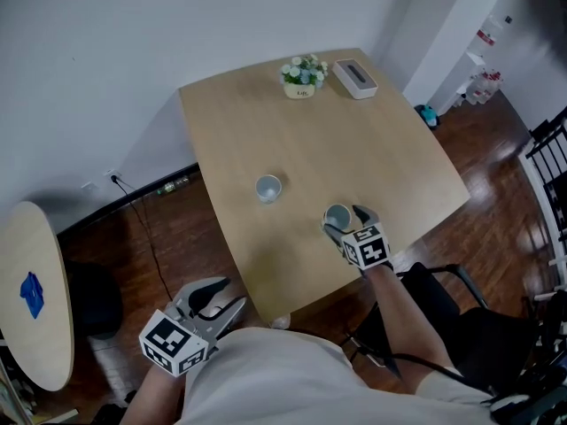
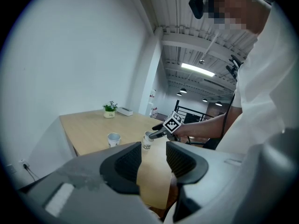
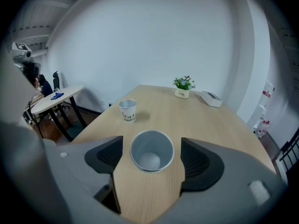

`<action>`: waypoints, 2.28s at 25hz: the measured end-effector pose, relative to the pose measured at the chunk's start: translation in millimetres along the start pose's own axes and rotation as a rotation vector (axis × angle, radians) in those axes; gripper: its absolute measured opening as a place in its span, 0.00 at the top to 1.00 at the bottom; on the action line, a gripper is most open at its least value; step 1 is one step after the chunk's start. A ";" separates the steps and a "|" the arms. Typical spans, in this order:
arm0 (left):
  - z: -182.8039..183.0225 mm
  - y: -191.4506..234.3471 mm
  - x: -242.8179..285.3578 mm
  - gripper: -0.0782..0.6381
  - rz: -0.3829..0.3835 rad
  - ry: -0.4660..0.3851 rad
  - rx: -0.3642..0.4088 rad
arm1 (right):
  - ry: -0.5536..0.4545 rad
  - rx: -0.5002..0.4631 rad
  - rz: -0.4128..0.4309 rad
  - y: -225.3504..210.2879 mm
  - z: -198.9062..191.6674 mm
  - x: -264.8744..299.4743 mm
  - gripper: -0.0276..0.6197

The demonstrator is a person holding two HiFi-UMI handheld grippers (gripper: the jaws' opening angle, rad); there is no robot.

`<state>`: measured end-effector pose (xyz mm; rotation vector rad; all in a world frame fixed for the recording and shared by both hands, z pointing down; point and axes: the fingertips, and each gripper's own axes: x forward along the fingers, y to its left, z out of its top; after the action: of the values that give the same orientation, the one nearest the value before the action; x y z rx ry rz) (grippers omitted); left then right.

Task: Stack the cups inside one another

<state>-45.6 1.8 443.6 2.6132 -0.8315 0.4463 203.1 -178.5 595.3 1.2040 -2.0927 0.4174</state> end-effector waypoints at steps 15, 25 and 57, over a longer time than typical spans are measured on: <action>-6.2 11.1 -29.6 0.61 -0.025 -0.004 -0.014 | -0.105 -0.071 0.045 79.2 64.2 -5.7 0.35; -26.2 58.9 -103.7 0.59 0.107 0.007 -0.053 | -0.093 -0.005 0.010 113.0 96.4 93.8 0.28; 9.3 45.0 -12.6 0.59 -0.248 0.021 0.065 | -0.124 0.151 -0.180 19.0 71.7 -32.6 0.37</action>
<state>-80.7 -30.3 441.2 2.7191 -0.4840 0.4362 169.7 -188.8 522.3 1.5282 -2.0631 0.4330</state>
